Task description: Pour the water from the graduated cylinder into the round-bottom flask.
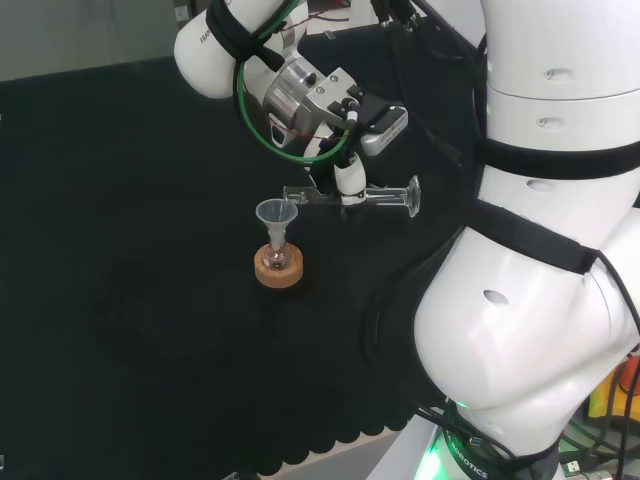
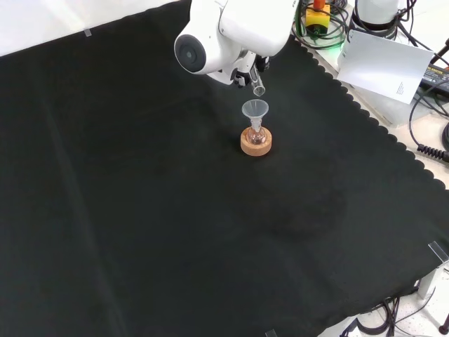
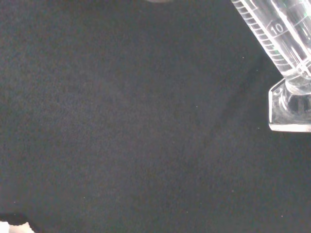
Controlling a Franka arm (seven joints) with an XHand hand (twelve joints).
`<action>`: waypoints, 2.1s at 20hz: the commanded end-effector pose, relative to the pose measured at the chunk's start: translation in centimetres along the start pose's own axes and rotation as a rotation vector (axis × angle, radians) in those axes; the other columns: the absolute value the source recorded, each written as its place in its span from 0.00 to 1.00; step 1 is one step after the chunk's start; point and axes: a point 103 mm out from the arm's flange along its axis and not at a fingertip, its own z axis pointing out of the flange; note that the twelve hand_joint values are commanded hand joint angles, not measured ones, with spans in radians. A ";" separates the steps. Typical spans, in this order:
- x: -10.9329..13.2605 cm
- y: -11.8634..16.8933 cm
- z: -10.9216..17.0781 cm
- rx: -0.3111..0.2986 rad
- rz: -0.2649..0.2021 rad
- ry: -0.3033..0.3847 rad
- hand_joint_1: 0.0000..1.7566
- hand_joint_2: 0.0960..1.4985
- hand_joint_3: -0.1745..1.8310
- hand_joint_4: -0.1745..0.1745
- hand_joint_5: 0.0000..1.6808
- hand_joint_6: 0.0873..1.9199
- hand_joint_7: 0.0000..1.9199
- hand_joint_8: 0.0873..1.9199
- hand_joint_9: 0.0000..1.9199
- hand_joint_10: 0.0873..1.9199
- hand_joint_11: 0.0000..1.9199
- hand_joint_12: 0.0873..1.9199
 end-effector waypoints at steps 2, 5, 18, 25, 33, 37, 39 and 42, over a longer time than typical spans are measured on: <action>0.0 -0.2 0.2 0.007 0.010 -0.002 0.72 0.72 0.09 0.00 0.59 0.49 0.53 0.48 0.75 0.00 0.66 0.35; 0.0 -0.1 0.1 0.018 0.020 -0.010 0.72 0.72 0.09 0.00 0.59 0.49 0.53 0.48 0.75 0.00 0.66 0.35; 0.1 0.0 -0.3 0.047 0.063 -0.047 0.72 0.72 0.09 0.00 0.59 0.49 0.53 0.48 0.75 0.00 0.66 0.35; 0.4 0.2 -0.5 0.063 0.086 -0.064 0.72 0.72 0.09 0.00 0.59 0.49 0.53 0.48 0.75 0.00 0.67 0.35; 0.4 0.0 -1.0 0.057 0.105 -0.082 0.72 0.72 0.09 0.00 0.59 0.49 0.53 0.48 0.75 0.00 0.67 0.35; 0.4 -0.1 -1.1 0.068 0.122 -0.096 0.72 0.72 0.09 0.00 0.59 0.49 0.53 0.48 0.75 0.00 0.67 0.35; 0.5 -0.1 -1.2 0.066 0.127 -0.100 0.72 0.72 0.09 0.00 0.59 0.49 0.53 0.48 0.75 0.00 0.67 0.35; 0.4 -0.2 -1.3 0.074 0.137 -0.106 0.72 0.72 0.09 0.00 0.59 0.49 0.53 0.48 0.75 0.00 0.67 0.35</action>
